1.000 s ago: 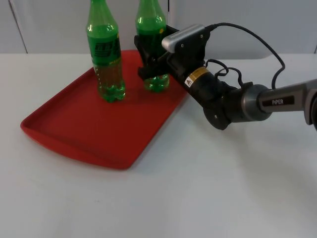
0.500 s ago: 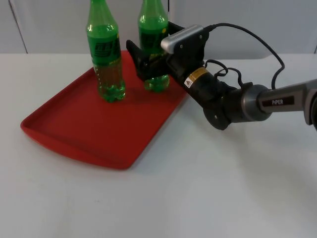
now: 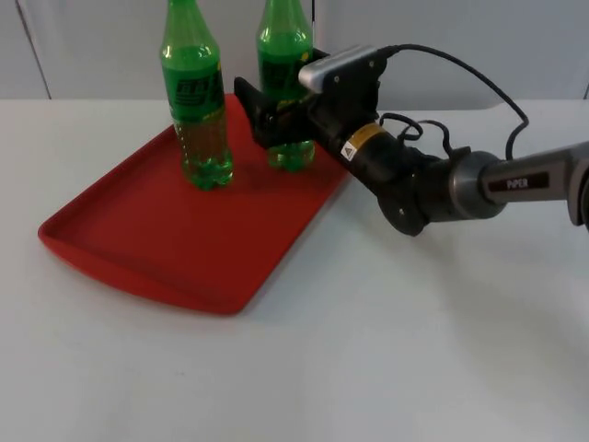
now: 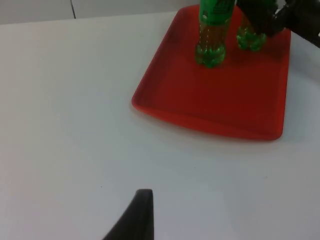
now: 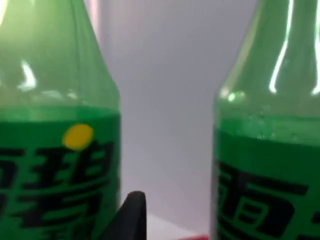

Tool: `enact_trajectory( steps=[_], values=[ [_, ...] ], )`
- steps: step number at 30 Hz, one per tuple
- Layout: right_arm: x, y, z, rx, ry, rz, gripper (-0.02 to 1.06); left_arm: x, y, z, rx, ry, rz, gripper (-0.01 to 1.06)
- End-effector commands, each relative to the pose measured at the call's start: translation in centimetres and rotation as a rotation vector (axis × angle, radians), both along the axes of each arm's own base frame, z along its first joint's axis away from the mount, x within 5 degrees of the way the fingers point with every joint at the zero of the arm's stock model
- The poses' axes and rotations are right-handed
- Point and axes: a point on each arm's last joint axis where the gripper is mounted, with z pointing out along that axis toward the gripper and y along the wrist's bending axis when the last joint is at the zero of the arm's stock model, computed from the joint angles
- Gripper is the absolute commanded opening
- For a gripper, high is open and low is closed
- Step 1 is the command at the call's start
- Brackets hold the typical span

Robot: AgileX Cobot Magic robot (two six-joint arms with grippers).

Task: Place the bottle upright on the tray.

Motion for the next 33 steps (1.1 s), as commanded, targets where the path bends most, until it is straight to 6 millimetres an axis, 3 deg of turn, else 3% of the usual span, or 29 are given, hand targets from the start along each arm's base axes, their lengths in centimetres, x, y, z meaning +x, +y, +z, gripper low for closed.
enact_trajectory(
  steps=[1,7,14,23,33],
  values=[
    [0.1,0.5,1.8,-0.041,0.008,-0.005,1.05,0.0,0.0,-0.1,-0.009,0.003,-0.003,1.05],
    [0.5,0.7,5.2,-0.093,0.068,-0.001,1.05,0.0,0.0,-0.1,-0.009,0.003,-0.003,1.05],
    [-0.1,0.6,6.8,-0.205,0.216,0.011,1.05,0.0,0.0,-0.1,-0.009,0.003,-0.003,1.05],
    [-1.3,-0.5,7.8,-0.242,0.338,-0.029,1.05,0.0,0.0,-0.1,-0.009,0.003,-0.003,1.05],
    [-3.8,-1.6,8.6,-0.268,0.467,-0.049,1.05,0.0,0.0,-0.1,-0.009,0.003,-0.003,1.05]
  ],
)
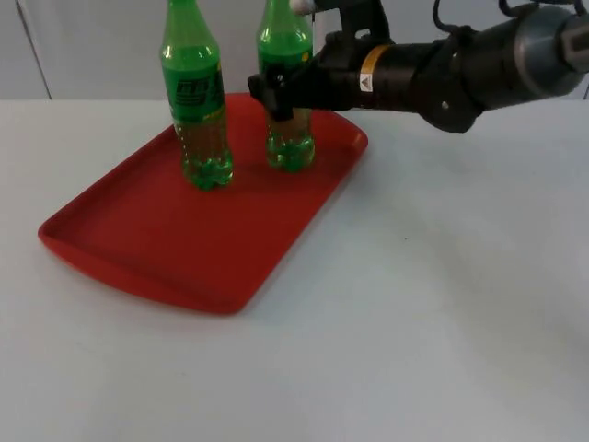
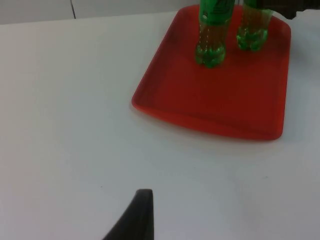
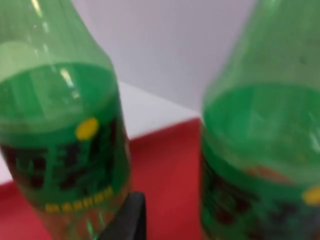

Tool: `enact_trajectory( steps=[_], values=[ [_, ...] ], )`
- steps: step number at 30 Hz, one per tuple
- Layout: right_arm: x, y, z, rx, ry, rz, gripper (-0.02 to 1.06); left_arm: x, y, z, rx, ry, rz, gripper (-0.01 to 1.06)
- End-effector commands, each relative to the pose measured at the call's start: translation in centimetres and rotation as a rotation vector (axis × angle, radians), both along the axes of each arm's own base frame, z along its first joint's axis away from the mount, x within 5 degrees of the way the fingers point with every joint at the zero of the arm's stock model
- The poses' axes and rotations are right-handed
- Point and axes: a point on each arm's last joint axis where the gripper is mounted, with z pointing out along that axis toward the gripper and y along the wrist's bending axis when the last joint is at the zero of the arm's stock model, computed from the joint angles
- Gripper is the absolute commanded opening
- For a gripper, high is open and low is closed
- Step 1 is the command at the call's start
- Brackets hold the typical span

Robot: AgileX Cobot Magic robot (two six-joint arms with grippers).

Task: Place the bottle upright on the tray.

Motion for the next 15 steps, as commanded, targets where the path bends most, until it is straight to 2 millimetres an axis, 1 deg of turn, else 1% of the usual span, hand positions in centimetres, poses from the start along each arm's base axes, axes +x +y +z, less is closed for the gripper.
enact_trajectory(
  steps=[1,4,5,9,10,13,15],
  values=[
    [-0.6,-0.1,0.6,-0.016,0.029,-0.013,1.05,0.0,0.0,-0.1,-0.009,0.003,-0.003,1.05],
    [-1.6,-1.2,0.8,-0.092,0.106,-0.057,1.05,0.0,0.0,-0.1,-0.009,0.003,-0.003,1.05],
    [-1.6,-1.2,0.8,-0.092,0.106,-0.057,1.05,0.0,0.0,-0.1,-0.009,0.003,-0.003,1.05],
    [-3.6,-2.5,2.7,-0.116,0.137,-0.071,1.05,0.0,0.0,-0.1,-0.009,0.003,-0.003,1.05],
    [-3.6,-2.5,2.7,-0.116,0.137,-0.071,1.05,0.0,0.0,-0.1,-0.009,0.003,-0.003,1.05],
    [-5.6,-3.3,3.5,-0.127,0.177,-0.083,1.05,0.0,0.0,-0.1,-0.009,0.003,-0.003,1.05],
    [-6.7,-4.2,4.0,-0.155,0.208,-0.099,1.05,0.0,0.0,-0.1,-0.009,0.003,-0.003,1.05]
  ],
)
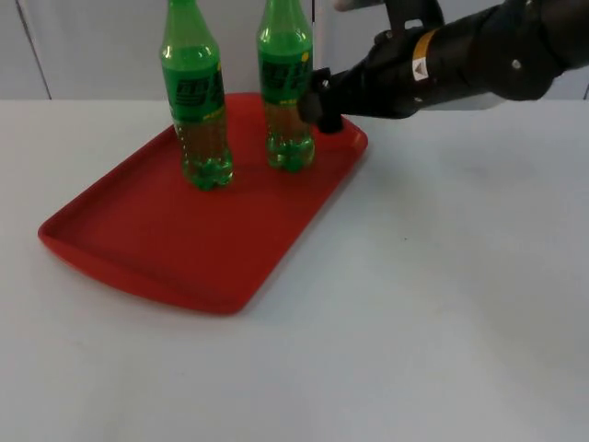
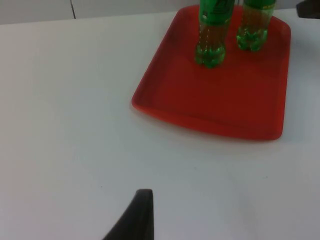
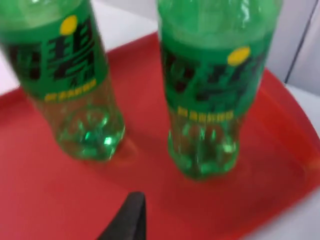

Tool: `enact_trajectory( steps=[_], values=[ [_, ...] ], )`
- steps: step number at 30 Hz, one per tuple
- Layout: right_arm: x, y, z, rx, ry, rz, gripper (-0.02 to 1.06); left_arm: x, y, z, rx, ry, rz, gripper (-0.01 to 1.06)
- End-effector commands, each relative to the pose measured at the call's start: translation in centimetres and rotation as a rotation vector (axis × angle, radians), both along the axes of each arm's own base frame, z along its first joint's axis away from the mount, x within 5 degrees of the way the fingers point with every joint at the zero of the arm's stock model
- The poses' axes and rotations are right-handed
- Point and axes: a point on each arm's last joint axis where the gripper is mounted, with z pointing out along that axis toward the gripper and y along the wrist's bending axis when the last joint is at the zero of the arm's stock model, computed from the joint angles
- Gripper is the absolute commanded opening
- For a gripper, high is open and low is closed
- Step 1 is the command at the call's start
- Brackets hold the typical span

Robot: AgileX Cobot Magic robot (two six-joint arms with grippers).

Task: Place the bottle upright on the tray.

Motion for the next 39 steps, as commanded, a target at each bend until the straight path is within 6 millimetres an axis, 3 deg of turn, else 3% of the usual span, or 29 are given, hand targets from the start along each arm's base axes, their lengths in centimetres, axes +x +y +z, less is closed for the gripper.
enact_trajectory(
  steps=[1,7,15,23,30,39],
  values=[
    [-1.4,-0.6,0.9,-0.019,0.029,-0.013,1.05,0.0,0.0,-0.1,-0.009,0.003,-0.003,1.05],
    [-4.6,-1.3,2.3,-0.036,0.068,-0.014,1.05,0.0,0.0,-0.1,-0.009,0.003,-0.003,1.05],
    [-8.3,0.3,5.0,-0.106,0.09,0.028,1.05,0.0,0.0,-0.1,-0.009,0.003,-0.003,1.05],
    [-9.7,0.2,4.5,-0.19,0.199,-0.018,1.05,0.0,0.0,-0.1,-0.009,0.003,-0.003,1.05],
    [-12.1,0.0,4.1,-0.185,0.235,0.007,1.05,0.0,0.0,-0.1,-0.009,0.003,-0.003,1.05],
    [-15.1,-2.4,3.9,-0.182,0.262,0.01,1.05,0.0,0.0,-0.1,-0.009,0.003,-0.003,1.05]
  ],
)
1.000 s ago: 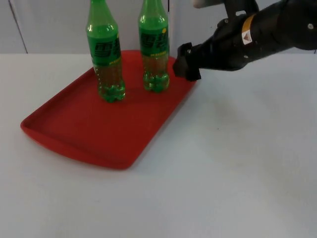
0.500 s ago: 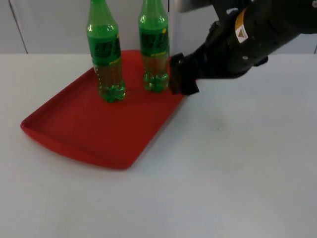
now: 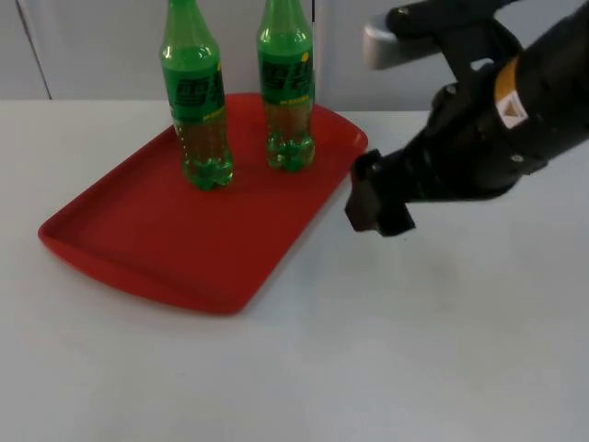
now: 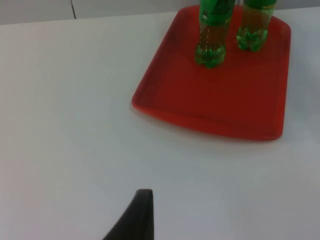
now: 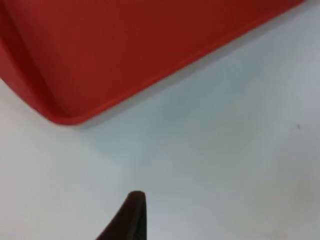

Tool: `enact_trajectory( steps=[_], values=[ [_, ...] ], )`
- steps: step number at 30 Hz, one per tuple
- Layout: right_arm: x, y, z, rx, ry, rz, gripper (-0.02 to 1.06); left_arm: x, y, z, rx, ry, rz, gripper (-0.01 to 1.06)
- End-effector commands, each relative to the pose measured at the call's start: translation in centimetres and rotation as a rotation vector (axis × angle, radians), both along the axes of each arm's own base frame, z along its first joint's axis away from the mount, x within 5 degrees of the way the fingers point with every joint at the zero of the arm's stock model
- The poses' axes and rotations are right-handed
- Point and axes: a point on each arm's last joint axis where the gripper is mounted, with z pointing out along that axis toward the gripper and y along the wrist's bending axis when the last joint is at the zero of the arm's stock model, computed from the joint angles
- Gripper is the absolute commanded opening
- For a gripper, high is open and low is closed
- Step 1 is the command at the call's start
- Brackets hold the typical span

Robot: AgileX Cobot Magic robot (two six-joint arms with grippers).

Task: Place the bottle upright on the tray.

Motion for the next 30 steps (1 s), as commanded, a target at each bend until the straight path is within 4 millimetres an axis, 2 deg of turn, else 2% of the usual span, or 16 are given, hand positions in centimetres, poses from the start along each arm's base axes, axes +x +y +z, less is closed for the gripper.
enact_trajectory(
  steps=[1,11,21,25,30],
  values=[
    [-0.7,-0.3,0.5,0.019,-0.013,0.009,1.05,0.0,0.0,-0.1,-0.009,0.003,-0.003,1.05],
    [-4.0,-3.1,2.4,0.048,-0.046,0.009,1.05,0.0,0.0,-0.1,-0.009,0.003,-0.003,1.05],
    [-7.0,-5.9,5.4,0.118,-0.127,0.004,1.05,0.0,0.0,-0.1,-0.009,0.003,-0.003,1.05],
    [-8.8,-7.6,7.2,0.157,-0.181,-0.002,1.05,0.0,0.0,-0.1,-0.009,0.003,-0.003,1.05],
    [-10.7,-9.2,8.5,0.205,-0.237,-0.005,1.05,0.0,0.0,-0.1,-0.009,0.003,-0.003,1.05]
  ],
)
